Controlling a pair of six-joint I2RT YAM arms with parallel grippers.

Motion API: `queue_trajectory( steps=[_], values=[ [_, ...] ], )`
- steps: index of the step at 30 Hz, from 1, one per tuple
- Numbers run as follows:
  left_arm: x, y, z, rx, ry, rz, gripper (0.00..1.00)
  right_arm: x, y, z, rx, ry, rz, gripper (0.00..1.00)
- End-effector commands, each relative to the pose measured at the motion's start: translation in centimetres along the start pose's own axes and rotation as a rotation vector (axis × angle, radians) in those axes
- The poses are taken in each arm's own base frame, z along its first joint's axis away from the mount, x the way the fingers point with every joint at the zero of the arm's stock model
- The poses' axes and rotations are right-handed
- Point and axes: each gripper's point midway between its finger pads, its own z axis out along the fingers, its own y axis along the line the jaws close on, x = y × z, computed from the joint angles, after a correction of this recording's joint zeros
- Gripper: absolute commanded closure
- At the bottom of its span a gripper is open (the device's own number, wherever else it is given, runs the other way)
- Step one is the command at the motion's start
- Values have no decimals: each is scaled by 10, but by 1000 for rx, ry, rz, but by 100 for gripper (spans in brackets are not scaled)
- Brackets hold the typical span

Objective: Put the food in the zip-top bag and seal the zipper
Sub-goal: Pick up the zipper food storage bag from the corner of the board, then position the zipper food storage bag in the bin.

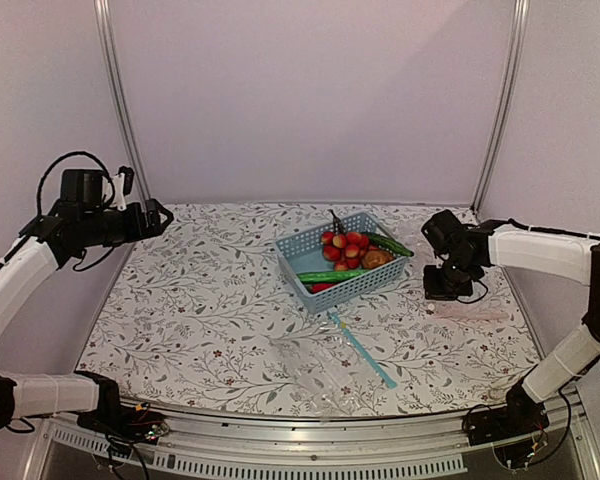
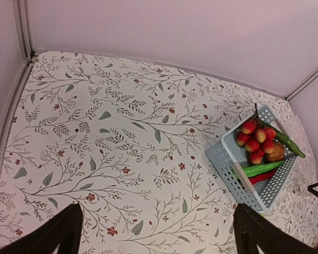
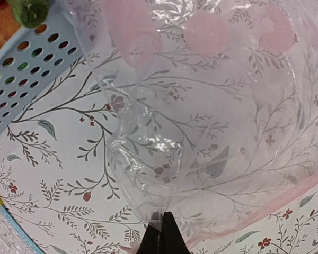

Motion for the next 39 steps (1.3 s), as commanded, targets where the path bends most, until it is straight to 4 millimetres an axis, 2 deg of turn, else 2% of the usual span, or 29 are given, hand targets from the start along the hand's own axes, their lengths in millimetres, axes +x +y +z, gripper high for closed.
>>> queue_trajectory(
  steps=[1,3,6,12,16,19,23,30,35,39],
  values=[
    [7,-24,1,51,10,53,0,4,-23,-32,38,-50,54,100],
    [12,-37,0,85,20,57,0,2,-26,-48,19,-77,67,100],
    [18,-60,-1,141,24,60,0,1,-20,-68,-53,-86,70,100],
    [32,-107,-7,257,41,71,1,-3,10,-105,-257,-107,83,100],
    [51,-139,-12,345,76,81,0,-7,31,-124,-321,-151,80,100],
    [70,-170,-15,440,106,105,0,-7,54,-138,-385,-180,60,100],
    [91,-208,-19,525,147,181,0,-15,72,-162,-424,-249,62,100],
    [92,-262,-33,679,160,238,0,-27,105,-217,-572,-364,16,100],
    [92,-288,-45,798,150,247,0,-28,129,-230,-592,-410,-49,100],
    [95,-291,-46,814,158,234,1,-24,158,-223,-639,-394,-87,100]
  ],
)
